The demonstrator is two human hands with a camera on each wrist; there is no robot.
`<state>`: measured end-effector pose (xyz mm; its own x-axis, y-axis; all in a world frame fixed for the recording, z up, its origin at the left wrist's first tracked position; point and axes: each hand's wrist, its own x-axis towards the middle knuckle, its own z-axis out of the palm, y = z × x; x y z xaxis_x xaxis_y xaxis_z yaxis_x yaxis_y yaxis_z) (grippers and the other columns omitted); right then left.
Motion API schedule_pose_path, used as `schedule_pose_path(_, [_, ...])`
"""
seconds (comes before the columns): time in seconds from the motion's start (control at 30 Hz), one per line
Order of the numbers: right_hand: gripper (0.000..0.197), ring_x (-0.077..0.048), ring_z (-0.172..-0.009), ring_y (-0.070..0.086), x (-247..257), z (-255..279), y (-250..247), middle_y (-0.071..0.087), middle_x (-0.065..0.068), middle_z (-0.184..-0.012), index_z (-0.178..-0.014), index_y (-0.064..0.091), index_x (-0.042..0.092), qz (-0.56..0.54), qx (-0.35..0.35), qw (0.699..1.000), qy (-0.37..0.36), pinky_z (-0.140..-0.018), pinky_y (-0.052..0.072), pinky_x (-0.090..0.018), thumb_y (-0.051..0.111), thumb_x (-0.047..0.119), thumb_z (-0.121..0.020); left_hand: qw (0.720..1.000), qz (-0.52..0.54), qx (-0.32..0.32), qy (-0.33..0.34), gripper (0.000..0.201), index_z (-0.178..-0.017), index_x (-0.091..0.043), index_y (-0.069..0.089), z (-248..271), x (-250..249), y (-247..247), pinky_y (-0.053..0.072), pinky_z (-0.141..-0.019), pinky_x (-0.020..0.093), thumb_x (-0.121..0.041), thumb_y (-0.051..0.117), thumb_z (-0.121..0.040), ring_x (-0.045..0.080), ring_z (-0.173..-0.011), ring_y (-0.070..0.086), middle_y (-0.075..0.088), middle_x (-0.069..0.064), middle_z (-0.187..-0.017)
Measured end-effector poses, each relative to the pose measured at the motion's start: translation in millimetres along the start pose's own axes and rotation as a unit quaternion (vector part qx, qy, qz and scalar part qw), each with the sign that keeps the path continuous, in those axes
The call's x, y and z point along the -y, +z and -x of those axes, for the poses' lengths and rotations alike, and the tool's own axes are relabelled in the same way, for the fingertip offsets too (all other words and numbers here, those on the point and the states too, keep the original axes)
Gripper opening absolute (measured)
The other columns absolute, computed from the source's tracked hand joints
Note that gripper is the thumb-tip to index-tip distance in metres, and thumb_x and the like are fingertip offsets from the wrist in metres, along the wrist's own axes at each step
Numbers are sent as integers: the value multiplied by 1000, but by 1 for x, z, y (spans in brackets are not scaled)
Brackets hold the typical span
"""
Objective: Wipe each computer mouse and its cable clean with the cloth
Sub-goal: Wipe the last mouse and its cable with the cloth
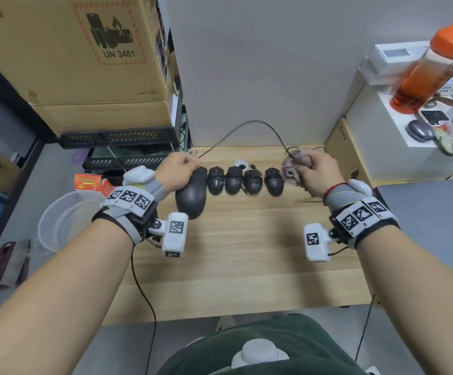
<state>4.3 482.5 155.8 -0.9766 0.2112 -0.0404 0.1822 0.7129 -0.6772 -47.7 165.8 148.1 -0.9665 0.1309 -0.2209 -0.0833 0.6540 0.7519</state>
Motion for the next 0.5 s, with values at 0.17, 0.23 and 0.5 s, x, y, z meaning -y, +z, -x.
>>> schedule_pose_path(0.17, [12, -15, -78, 66, 48, 8, 38, 71, 3, -81, -95, 71, 16, -80, 61, 990, -101, -75, 52, -30, 63, 11, -88, 967, 240, 21, -82, 30, -81, -19, 51, 12, -31, 31, 33, -61, 28, -19, 39, -108, 15, -67, 43, 47, 2, -77])
schedule_pose_path(0.23, [12, -21, -83, 67, 60, 14, 52, 73, 0, -84, -93, 71, 16, -70, 65, 987, -128, -79, 53, -36, 61, 15, -86, 927, 353, 8, -130, 29, -79, -17, 52, 14, -38, 37, 36, -61, 28, -11, 40, -105, 17, -65, 46, 49, 2, -74])
schedule_pose_path(0.5, [13, -32, -92, 63, 71, 22, 72, 71, -6, -90, -96, 69, 20, 7, 41, 994, -105, -72, 44, -31, 59, 27, -92, 865, 448, -36, -225, 31, -78, -8, 62, 21, -41, 34, 51, -76, 37, -13, 45, -104, 25, -63, 58, 64, 5, -56])
